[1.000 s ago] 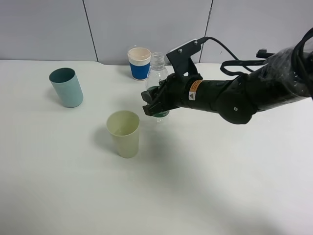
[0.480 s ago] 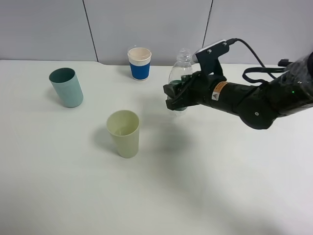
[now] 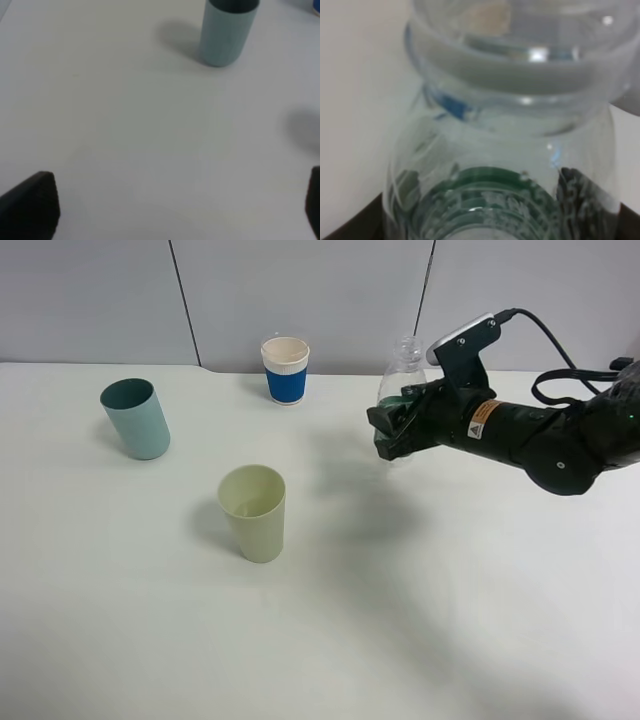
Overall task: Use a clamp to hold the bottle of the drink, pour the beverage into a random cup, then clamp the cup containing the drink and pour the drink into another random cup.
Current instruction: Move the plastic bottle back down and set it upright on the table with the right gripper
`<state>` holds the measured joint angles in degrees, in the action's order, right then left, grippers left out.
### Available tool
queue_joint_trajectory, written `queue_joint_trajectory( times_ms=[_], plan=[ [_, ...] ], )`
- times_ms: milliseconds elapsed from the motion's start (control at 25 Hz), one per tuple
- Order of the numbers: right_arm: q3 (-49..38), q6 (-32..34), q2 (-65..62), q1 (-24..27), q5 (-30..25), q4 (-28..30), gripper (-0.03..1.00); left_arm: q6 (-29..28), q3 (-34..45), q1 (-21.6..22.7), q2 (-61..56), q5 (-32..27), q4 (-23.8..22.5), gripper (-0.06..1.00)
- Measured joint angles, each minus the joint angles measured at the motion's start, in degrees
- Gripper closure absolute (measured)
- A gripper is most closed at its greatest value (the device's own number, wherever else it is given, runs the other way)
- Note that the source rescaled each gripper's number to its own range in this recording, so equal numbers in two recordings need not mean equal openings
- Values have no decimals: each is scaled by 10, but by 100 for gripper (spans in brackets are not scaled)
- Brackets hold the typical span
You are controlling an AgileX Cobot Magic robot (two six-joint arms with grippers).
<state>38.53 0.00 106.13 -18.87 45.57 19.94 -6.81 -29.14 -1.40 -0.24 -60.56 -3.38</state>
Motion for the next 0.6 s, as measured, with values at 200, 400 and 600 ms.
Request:
queue_joint_trajectory(
  times_ms=[200,400,600],
  plan=[
    [0,0,37,8,65,3,96,0,0,0,0,0,0,-6],
    [17,0,75,8,73,-3,96,0,0,0,0,0,0,-6],
    [24,0,86,8,72,-3,96,0,0,0,0,0,0,-6]
  ],
)
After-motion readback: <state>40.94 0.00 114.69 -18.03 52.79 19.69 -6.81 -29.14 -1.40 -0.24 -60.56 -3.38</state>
